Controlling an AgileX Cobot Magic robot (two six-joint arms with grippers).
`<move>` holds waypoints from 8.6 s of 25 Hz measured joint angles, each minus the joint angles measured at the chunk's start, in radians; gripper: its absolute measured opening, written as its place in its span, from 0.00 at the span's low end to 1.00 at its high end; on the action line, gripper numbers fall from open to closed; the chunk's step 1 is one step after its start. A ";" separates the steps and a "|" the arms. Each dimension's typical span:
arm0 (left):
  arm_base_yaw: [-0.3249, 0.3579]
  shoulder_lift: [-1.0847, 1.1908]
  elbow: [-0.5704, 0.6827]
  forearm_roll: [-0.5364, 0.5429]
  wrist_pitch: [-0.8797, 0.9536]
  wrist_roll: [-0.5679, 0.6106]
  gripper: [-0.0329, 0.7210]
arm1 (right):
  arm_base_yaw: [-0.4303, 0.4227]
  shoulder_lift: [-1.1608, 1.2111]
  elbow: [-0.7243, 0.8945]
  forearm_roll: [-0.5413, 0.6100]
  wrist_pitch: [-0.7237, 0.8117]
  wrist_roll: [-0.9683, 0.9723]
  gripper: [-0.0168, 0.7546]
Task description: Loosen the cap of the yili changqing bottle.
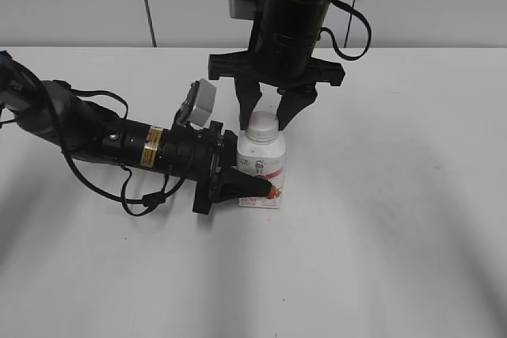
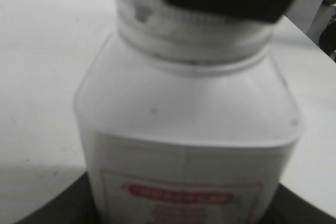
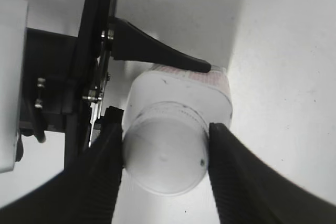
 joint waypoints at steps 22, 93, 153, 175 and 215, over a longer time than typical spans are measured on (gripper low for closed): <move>0.000 0.000 0.000 0.001 0.000 0.001 0.54 | 0.000 0.000 -0.003 0.002 0.000 -0.740 0.52; 0.000 0.000 -0.001 0.006 0.002 0.000 0.54 | -0.553 -0.109 0.423 -0.001 -0.465 -0.537 0.52; 0.000 -0.002 -0.001 0.002 0.006 0.000 0.55 | -0.616 -0.120 0.458 -0.003 -0.443 -0.515 0.73; -0.001 -0.005 -0.001 0.003 0.003 -0.002 0.73 | -0.616 -0.120 0.458 -0.002 -0.448 -0.515 0.73; 0.005 -0.567 0.002 0.209 0.507 -0.613 0.82 | -0.616 -0.215 0.372 0.000 -0.330 -0.515 0.73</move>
